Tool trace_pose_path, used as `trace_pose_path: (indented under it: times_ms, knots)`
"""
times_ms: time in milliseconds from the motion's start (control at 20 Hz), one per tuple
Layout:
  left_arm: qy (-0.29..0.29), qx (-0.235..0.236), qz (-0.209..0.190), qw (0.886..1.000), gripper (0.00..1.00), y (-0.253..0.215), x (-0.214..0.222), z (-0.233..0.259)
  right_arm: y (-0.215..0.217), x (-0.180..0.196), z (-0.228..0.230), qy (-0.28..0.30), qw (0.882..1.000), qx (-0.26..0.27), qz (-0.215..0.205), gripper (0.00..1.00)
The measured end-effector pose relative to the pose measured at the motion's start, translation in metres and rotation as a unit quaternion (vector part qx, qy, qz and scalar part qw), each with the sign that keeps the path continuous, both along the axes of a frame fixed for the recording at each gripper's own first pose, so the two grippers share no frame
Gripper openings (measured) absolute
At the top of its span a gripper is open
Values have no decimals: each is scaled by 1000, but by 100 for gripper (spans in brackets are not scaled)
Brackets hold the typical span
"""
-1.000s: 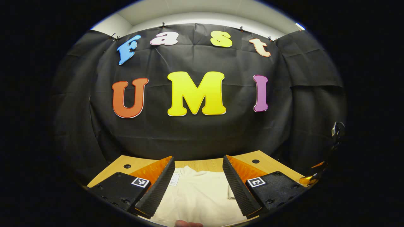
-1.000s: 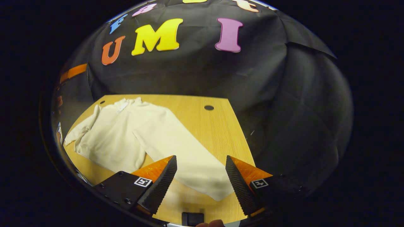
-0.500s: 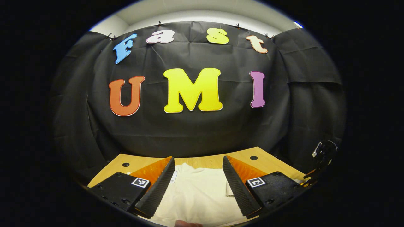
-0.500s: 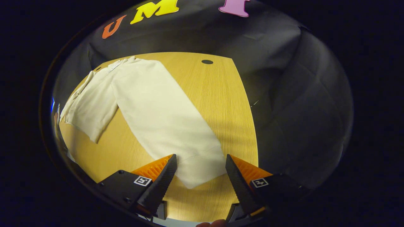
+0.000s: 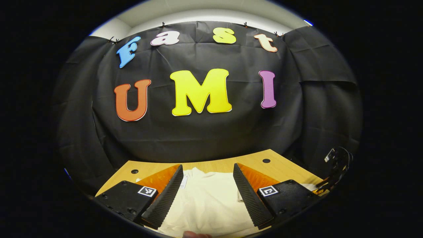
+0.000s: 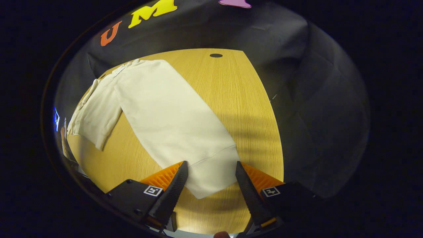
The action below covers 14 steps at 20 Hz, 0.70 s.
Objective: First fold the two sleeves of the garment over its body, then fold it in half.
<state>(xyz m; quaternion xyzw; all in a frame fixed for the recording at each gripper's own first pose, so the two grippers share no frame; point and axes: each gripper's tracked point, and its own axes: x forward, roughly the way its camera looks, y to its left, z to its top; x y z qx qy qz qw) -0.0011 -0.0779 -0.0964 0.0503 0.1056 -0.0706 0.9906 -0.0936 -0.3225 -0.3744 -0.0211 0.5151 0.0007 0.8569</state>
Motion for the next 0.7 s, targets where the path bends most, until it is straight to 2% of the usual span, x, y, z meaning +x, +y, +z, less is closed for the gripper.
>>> trace_pose_path:
  times_ms: [50, 100, 200, 300, 400, 450, 700]
  knots:
    - [-2, 1, 1, 1000, 96, 1, -1, 2, 1, -1, -1, 0, 1000, 1, -11, 91]
    - [-2, 3, 2, 1000, 96, 2, -2, 3, 1, 1, -3, -2, 1000, 2, -17, 43]
    - [-4, 5, 5, 1000, 96, 6, -4, 2, 6, 0, -1, -2, 1000, 9, -25, 40]
    - [-4, 6, 9, 1000, 96, 10, -5, 3, 6, 1, 0, 3, 999, 17, -42, 10]
    - [-5, 5, 14, 1000, 96, 14, -6, 4, 15, 4, -1, 0, 998, 32, -60, 12]
    - [-6, 4, 17, 1000, 96, 18, -7, 4, 15, 3, 4, -1, 997, 38, -69, 1]
    - [-9, 2, 34, 999, 96, 36, -9, 7, 35, 16, 50, -47, 994, 58, -81, 1]
